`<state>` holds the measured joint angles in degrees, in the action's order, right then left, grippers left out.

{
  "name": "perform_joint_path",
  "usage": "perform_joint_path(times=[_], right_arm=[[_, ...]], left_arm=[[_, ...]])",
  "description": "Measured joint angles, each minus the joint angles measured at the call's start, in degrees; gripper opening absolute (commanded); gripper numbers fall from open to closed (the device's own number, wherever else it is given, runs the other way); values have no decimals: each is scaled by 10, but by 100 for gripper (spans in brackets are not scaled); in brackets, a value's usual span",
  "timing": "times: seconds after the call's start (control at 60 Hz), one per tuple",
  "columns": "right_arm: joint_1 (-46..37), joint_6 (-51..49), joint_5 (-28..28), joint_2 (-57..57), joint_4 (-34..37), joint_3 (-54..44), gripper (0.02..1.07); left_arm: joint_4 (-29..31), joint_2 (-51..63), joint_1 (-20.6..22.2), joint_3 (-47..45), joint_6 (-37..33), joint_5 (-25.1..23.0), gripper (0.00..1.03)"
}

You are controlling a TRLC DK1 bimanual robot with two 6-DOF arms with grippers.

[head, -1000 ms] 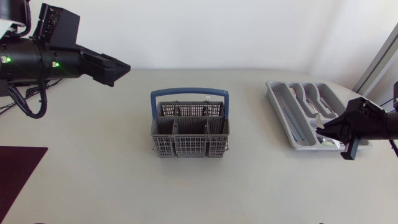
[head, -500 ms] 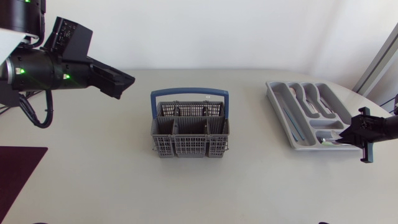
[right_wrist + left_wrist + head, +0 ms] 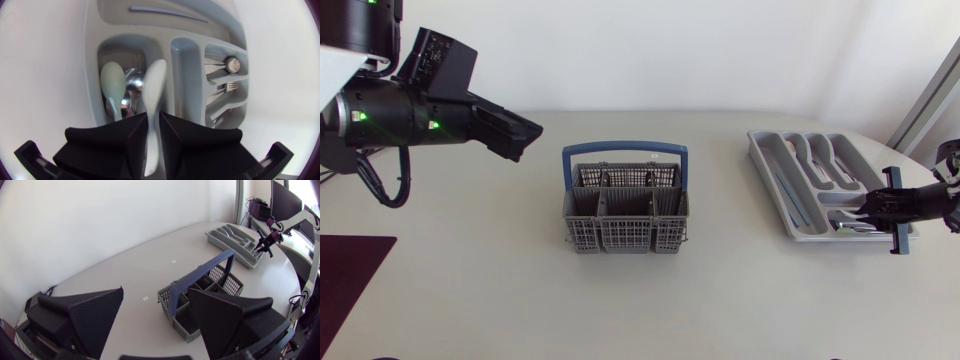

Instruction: Sort the cutlery from the basket into the organizer compartments.

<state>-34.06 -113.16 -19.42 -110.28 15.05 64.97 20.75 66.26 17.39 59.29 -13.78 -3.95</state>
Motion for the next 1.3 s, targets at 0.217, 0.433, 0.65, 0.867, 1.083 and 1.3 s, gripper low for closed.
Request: perform_joint_path(times=[0.217, 0.433, 0.65, 0.867, 1.083, 1.3], right_arm=[[3, 8, -1, 16, -52, -55, 49], [3, 48, -39, 134, -50, -86, 58], [3, 98, -79, 232, 4, -109, 60], [120, 221, -93, 358, 54, -176, 60], [302, 389, -73, 404, 46, -213, 60], [428, 523, -31, 373, -19, -216, 60]], left_arm=[[0, -5, -4, -8, -1, 0, 89], [2, -11, -14, -25, -13, 0, 90], [4, -21, -25, -35, -24, -7, 90], [0, -17, -33, -62, -30, -24, 90], [-12, 33, -54, -87, -50, -50, 89], [-13, 111, -57, -88, -71, -67, 89]])
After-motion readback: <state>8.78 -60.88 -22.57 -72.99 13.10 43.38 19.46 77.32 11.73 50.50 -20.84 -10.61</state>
